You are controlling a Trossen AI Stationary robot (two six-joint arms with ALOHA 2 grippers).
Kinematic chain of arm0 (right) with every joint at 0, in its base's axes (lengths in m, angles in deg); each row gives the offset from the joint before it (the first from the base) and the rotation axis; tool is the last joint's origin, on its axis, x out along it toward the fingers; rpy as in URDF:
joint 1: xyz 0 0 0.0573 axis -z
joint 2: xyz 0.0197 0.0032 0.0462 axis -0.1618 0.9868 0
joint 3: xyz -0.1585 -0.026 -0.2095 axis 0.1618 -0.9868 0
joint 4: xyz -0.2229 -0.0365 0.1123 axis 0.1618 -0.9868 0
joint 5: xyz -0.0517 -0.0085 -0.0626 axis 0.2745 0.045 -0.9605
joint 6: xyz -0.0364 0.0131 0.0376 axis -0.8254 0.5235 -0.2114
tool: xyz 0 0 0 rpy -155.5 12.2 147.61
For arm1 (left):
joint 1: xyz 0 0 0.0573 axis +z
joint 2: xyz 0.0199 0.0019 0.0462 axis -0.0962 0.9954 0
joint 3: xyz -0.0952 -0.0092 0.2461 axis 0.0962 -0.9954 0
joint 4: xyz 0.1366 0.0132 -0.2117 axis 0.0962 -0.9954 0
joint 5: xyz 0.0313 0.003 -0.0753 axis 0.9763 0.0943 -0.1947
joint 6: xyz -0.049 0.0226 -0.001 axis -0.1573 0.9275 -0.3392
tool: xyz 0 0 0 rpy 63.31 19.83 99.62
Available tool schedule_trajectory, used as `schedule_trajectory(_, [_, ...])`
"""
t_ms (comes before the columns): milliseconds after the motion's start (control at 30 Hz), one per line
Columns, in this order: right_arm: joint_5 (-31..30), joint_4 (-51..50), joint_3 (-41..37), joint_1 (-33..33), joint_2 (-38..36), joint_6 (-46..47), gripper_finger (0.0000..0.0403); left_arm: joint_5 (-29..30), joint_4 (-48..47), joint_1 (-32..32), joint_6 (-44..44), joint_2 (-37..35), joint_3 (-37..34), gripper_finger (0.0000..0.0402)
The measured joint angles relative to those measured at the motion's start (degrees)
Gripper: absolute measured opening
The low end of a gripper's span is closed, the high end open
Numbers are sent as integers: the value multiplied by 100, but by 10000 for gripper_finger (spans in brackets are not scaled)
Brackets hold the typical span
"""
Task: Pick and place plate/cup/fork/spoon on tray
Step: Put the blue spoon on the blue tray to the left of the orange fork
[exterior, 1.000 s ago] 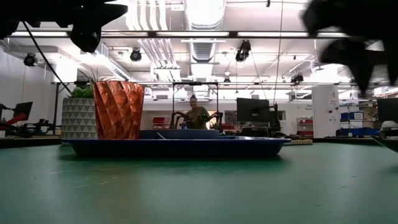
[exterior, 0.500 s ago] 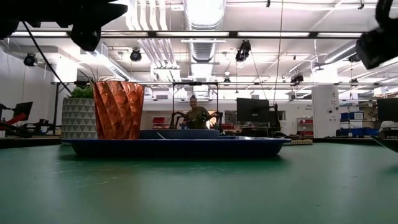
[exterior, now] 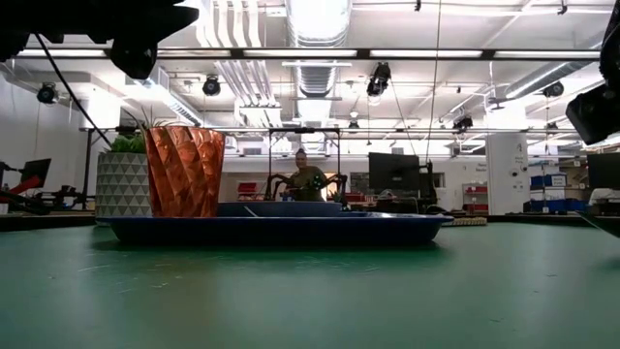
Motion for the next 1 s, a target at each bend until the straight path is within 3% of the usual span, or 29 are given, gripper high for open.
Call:
schedule_trajectory(467, [-85, 55, -10, 12, 47, -11, 16, 0, 5, 0, 7, 0, 0, 109])
schedule_trajectory(733, [-64, -109, 110, 231, -123, -316, 10, 0, 2, 0, 4, 0, 2, 109])
schedule_trajectory(1000, [-343, -1440, 1178, 959, -338, -1541, 9, 0, 41, 0, 70, 0, 8, 109])
